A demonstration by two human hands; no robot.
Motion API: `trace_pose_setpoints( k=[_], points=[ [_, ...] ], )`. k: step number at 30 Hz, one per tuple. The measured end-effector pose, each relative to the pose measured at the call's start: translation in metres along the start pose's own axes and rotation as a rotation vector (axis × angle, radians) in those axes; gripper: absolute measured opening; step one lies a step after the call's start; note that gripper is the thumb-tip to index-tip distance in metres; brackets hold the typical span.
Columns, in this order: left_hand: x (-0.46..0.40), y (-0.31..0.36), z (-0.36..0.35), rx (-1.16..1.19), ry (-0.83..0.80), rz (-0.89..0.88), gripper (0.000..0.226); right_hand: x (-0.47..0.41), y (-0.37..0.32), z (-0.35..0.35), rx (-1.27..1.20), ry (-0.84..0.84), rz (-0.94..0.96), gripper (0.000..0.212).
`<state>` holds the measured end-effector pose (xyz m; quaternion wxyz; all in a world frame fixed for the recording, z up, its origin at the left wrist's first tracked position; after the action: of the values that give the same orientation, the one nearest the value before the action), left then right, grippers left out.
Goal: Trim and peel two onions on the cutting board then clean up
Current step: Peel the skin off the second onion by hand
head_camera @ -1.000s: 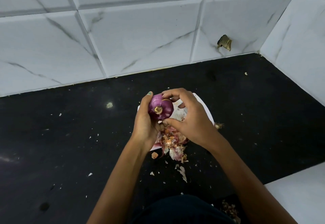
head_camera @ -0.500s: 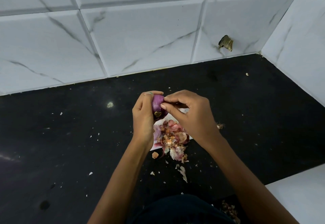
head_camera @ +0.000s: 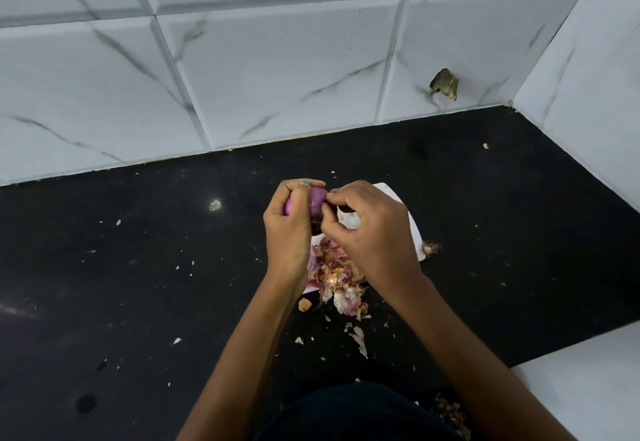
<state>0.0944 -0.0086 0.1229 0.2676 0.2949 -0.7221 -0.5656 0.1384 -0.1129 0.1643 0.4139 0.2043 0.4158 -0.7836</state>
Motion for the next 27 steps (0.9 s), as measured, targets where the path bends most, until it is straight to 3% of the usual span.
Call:
trace_pose_setpoints(
  k=[3, 8, 14, 22, 27],
  points=[
    [0.001, -0.004, -0.001, 0.013, -0.029, 0.017, 0.023, 0.002, 0.005, 0.001, -0.016, 0.033, -0.016, 0.006],
    [-0.002, -0.010, 0.003, 0.076, -0.016, 0.090, 0.022, 0.002, 0.016, 0.006, -0.352, -0.033, -0.211, 0.014],
    [0.001, -0.009, 0.000, 0.133, -0.019, 0.090, 0.031, 0.006, 0.010, 0.001, -0.292, 0.010, -0.041, 0.015],
    [0.003, -0.010, 0.000, 0.117, -0.001, 0.069, 0.016, 0.006, 0.008, -0.009, -0.204, 0.015, -0.060, 0.013],
    [0.004, -0.012, -0.004, 0.185, -0.026, 0.131, 0.014, 0.009, 0.012, -0.013, -0.279, 0.011, -0.159, 0.011]
  ],
)
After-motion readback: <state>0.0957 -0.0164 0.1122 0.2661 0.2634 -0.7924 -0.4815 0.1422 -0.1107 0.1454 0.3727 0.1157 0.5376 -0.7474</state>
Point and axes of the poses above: each hand's wrist, its own x-axis away from the middle knuckle, its own z-axis out of the back of the hand, y = z × x, the point moved 6 cm from there along -x, towards the middle knuckle
